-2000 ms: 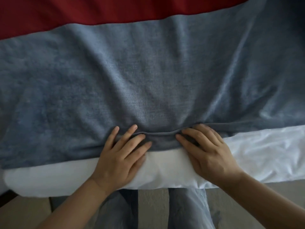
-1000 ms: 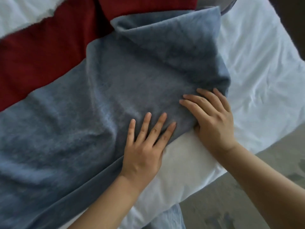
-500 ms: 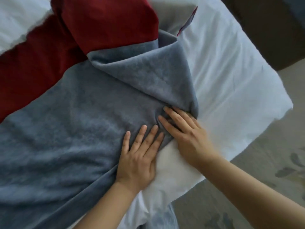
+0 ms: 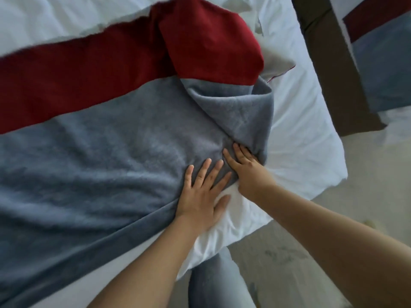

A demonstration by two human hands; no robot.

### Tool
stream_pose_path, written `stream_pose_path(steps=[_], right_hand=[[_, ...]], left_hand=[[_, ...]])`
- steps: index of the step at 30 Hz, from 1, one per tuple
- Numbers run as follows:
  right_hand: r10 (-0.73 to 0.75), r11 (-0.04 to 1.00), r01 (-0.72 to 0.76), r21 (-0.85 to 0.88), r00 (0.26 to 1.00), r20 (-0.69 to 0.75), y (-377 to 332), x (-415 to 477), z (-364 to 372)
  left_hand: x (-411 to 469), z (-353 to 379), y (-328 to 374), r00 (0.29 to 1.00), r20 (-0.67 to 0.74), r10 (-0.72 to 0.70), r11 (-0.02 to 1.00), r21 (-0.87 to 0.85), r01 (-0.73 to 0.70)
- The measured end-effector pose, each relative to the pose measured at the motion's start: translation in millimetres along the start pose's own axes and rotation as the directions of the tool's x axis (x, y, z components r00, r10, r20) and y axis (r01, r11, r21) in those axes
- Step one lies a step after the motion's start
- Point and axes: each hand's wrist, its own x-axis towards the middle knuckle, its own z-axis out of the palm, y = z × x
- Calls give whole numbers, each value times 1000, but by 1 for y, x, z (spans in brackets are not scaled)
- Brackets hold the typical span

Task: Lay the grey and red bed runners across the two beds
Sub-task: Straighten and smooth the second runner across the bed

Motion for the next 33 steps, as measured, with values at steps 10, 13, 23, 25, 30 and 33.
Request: stream_pose_path(steps=[10, 13, 23, 25, 30, 33], right_hand=[[-116, 956, 166, -241, 971, 208, 11, 14, -18], [-217, 909, 287, -302, 945, 245, 19, 19, -28], [-827, 561, 744, -363, 495, -264, 112, 45, -62], [-753, 651, 682, -334, 522, -401, 119, 60, -70], [-599, 787, 542, -295, 557, -576, 147, 89, -92], [-555, 784, 591, -193, 526, -644, 156, 95, -96]], left_hand=[[10, -4, 6, 984, 146, -99, 993, -51, 107], [9, -7, 9, 980, 147, -137, 989, -39, 144], [51, -36, 62, 961, -57, -272, 962, -38, 270], [88, -44, 82, 934, -110, -341, 940, -41, 339], [170, -76, 102, 840, -278, -465, 884, -102, 456], [180, -84, 108, 782, -370, -501, 865, -210, 455]])
